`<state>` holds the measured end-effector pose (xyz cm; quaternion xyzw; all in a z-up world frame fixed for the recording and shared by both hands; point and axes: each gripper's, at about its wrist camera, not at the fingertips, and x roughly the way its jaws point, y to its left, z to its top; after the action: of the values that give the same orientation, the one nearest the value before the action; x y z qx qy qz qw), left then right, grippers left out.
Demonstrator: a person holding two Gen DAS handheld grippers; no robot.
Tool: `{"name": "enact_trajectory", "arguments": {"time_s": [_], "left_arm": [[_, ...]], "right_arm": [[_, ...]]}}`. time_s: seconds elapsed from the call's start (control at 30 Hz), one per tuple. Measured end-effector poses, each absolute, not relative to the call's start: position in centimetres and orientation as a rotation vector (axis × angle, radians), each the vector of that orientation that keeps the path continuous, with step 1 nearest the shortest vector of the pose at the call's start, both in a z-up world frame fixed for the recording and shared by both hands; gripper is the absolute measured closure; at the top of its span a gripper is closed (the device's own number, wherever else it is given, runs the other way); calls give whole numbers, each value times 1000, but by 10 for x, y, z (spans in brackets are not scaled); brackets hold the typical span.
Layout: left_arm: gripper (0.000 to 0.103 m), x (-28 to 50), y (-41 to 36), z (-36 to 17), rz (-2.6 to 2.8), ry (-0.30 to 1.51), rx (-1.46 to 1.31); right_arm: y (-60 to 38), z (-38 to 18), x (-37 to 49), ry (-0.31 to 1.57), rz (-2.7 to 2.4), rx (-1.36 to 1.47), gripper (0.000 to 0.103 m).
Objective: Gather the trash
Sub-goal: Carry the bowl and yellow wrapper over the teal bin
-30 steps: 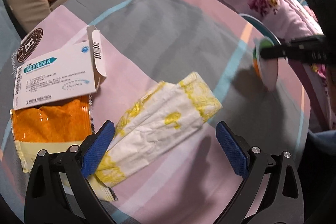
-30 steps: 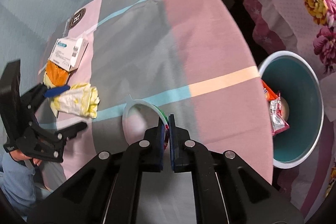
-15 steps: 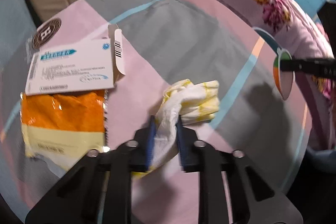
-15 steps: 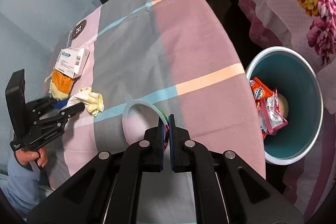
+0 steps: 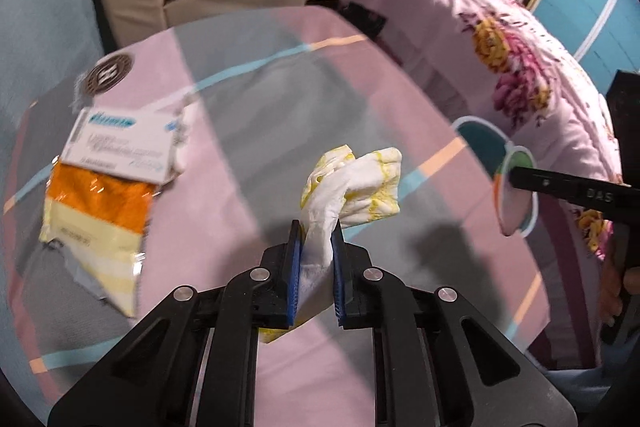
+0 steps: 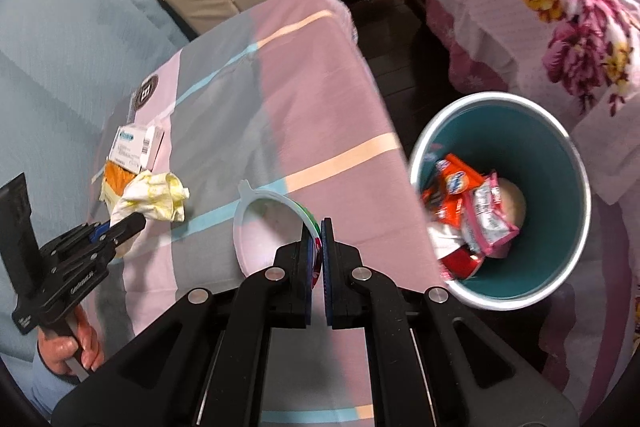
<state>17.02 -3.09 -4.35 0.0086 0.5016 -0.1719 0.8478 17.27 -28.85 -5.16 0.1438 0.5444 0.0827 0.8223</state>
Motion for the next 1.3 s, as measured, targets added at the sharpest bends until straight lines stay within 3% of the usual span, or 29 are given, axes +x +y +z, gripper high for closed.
{"name": "enact_trajectory", "arguments": {"time_s": [0.8,1.3], "left_arm": [[88,171,-221,-37,-590,1036,122],[88,176,-288,-65,-669,1098,177]], "right_arm": [[-443,-39,141,1005,-23,455,99],[-492,-45,136,994,-95,475,99]]}}
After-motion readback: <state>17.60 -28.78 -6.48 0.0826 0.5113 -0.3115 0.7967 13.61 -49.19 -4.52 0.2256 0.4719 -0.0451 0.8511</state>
